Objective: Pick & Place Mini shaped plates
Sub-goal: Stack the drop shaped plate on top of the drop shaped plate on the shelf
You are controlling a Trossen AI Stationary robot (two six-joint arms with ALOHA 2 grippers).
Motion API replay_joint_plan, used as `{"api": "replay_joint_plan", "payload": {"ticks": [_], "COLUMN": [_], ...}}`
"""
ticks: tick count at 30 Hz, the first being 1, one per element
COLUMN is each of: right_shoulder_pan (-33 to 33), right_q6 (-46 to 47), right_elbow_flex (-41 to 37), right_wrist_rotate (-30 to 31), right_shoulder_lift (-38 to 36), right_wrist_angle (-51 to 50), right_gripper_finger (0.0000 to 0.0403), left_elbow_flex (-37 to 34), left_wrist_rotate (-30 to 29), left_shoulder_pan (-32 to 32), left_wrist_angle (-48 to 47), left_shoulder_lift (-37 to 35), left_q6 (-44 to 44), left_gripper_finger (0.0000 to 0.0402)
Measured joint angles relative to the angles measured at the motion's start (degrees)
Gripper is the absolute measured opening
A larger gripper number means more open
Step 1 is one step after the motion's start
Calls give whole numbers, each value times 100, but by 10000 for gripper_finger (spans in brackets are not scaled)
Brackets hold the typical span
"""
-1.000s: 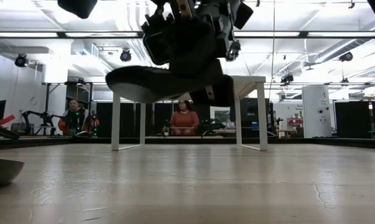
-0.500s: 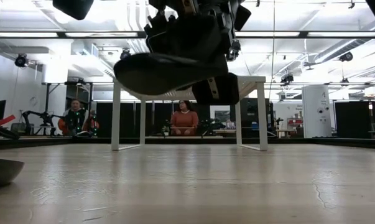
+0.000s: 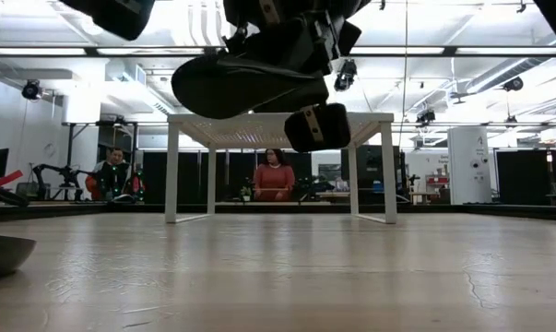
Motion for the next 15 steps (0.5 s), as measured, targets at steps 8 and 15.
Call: {"api": "replay_joint_plan", "payload": {"ticks": [8, 15], "right_shoulder_pan": [-129, -77], "right_q6": [-125, -329], "right_elbow_flex": [0, 0], "right_wrist_rotate": [3, 2], "right_shoulder_lift": [-2, -8], "right_wrist_angle": [21, 92], "right_gripper_finger": [8, 8], "left_elbow_flex": [894, 1237], "left_wrist_rotate": [-660, -661], "left_shoulder_pan": [87, 85], "left_wrist_angle": [-843, -990], "left_shoulder_lift": [774, 1238], "left_q6": [-265, -157], "left_gripper_finger": [113, 113]}}
